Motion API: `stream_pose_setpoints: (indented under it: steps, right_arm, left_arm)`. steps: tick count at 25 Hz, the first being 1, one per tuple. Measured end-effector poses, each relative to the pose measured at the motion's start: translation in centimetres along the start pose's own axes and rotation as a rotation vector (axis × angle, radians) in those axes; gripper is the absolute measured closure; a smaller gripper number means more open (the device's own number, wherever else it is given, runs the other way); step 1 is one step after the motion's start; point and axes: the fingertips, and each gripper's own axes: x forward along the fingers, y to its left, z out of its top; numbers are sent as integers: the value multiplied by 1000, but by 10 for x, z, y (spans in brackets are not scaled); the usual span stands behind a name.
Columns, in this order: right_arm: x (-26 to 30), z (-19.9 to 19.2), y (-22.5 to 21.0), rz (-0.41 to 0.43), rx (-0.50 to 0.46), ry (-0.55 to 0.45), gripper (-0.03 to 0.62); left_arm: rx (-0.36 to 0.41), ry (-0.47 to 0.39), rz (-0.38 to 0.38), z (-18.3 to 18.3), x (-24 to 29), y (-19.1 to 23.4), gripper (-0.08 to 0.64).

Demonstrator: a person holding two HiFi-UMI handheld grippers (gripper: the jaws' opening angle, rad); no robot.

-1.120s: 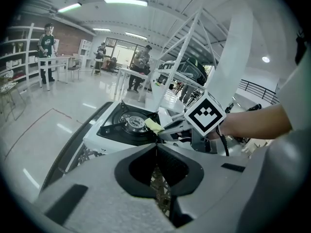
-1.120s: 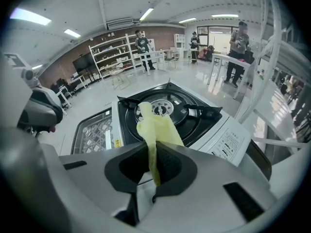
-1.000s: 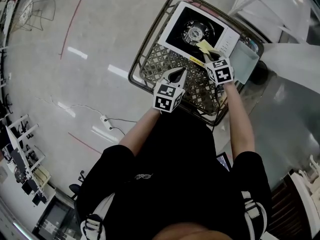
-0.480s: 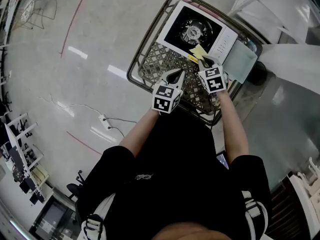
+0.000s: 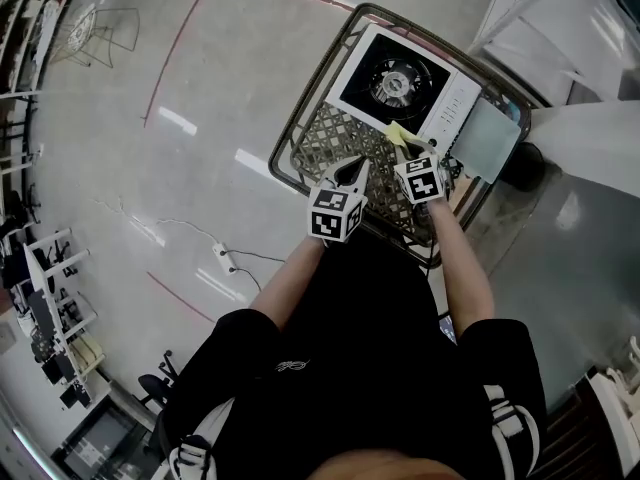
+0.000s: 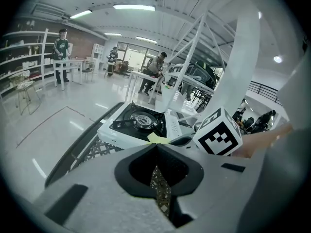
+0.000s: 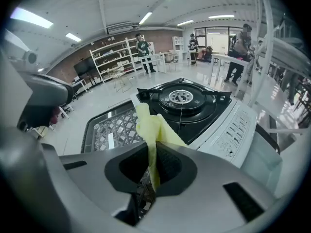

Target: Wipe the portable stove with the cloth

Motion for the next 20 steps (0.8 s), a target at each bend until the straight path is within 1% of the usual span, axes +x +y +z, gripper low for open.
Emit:
stream_pose_setpoints:
  steps: [4,7,11,16,20]
  right_arm:
    - [3,-10,10,25,-8,12,565]
    - [-4,-3,9,23,7,-26,563]
    - [-20,18,9,29,22,-96,563]
    - [-52,63,-6,-7,36,-173,565]
    - [-66,119,-36,-69,34,-245,565]
  left_arm:
    - [-10,29,2,-12,-2,-1,541]
    - [-3,28,-9,-6,0,-3,541]
    - [5,16,-24,8,6,4,541]
    - [-12,-6,-76,34,25,16,541]
    - [-2,-16,-124,59,51,30,541]
